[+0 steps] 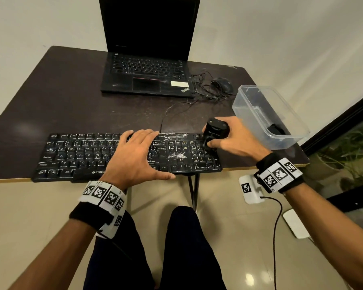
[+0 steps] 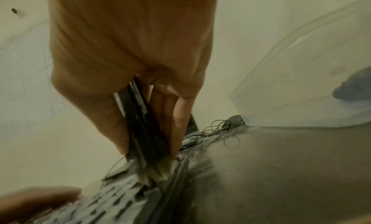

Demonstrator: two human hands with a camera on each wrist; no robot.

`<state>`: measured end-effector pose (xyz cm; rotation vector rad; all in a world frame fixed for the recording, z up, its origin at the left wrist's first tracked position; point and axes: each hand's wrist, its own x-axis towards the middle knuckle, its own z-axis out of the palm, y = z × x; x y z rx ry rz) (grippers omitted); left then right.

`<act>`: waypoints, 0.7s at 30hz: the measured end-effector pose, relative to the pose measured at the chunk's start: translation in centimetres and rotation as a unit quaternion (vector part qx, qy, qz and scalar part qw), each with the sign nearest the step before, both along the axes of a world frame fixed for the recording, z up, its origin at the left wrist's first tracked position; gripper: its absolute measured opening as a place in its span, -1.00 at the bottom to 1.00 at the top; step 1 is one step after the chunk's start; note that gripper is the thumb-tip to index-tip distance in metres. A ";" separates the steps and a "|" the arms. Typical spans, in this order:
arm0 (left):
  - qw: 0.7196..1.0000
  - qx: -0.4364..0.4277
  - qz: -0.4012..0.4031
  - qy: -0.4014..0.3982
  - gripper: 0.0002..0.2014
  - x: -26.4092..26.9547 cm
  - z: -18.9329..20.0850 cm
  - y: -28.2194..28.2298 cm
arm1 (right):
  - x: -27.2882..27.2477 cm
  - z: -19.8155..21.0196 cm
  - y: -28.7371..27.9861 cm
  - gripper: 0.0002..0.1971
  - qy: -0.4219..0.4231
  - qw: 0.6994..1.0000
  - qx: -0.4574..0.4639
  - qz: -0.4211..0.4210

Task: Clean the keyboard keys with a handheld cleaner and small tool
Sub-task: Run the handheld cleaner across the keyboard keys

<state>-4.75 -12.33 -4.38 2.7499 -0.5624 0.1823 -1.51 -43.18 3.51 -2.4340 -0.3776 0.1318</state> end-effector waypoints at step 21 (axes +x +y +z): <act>1.000 -0.009 -0.003 0.001 0.37 0.0 -0.1 -0.1 | 1.3 1.6 -0.1 -0.65 0.029 0.995 -0.049 0.088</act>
